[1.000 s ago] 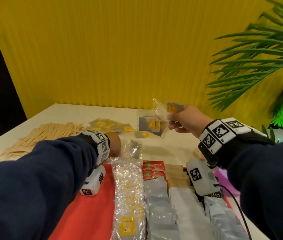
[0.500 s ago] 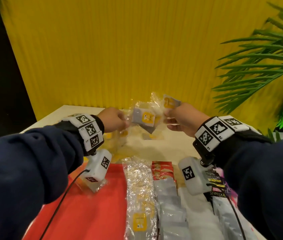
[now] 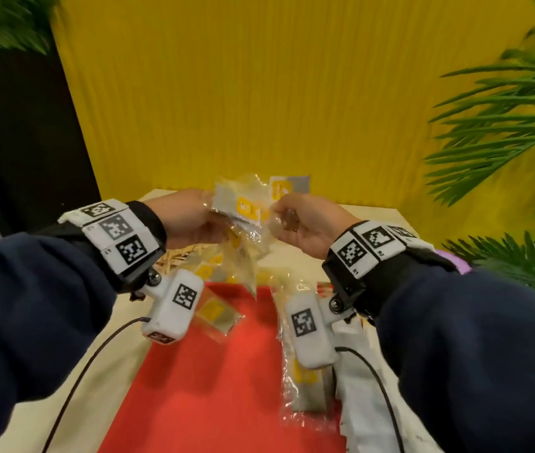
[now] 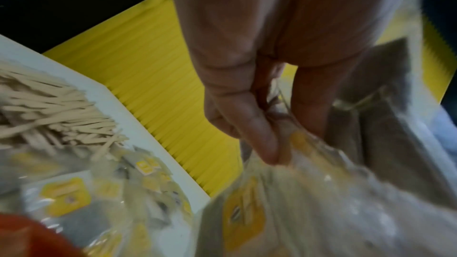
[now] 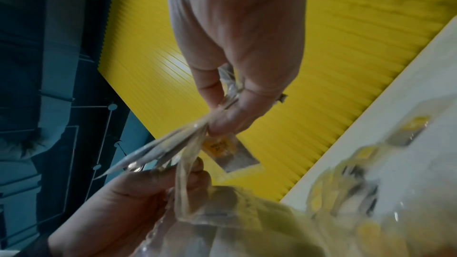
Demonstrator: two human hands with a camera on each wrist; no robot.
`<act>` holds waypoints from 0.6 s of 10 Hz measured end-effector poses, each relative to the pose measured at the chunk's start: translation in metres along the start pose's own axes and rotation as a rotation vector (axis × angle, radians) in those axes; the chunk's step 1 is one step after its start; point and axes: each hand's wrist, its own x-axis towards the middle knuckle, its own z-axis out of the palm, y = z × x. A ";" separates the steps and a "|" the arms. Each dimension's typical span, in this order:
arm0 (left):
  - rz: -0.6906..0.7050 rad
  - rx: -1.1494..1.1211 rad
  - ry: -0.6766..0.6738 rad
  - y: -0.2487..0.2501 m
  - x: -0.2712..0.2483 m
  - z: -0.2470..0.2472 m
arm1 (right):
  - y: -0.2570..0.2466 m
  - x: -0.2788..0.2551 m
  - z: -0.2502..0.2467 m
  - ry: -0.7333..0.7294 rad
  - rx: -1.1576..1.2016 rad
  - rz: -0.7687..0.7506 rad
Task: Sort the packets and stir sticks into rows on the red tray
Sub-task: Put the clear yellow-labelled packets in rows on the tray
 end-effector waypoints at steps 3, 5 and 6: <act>-0.385 0.060 0.035 -0.033 -0.056 -0.014 | 0.065 -0.029 0.032 0.050 -0.178 0.126; -0.540 0.168 -0.002 -0.063 -0.073 -0.005 | 0.098 -0.050 0.043 0.105 -0.435 0.275; -0.569 0.299 0.002 -0.079 -0.074 -0.005 | 0.089 -0.074 0.051 -0.036 -0.853 0.277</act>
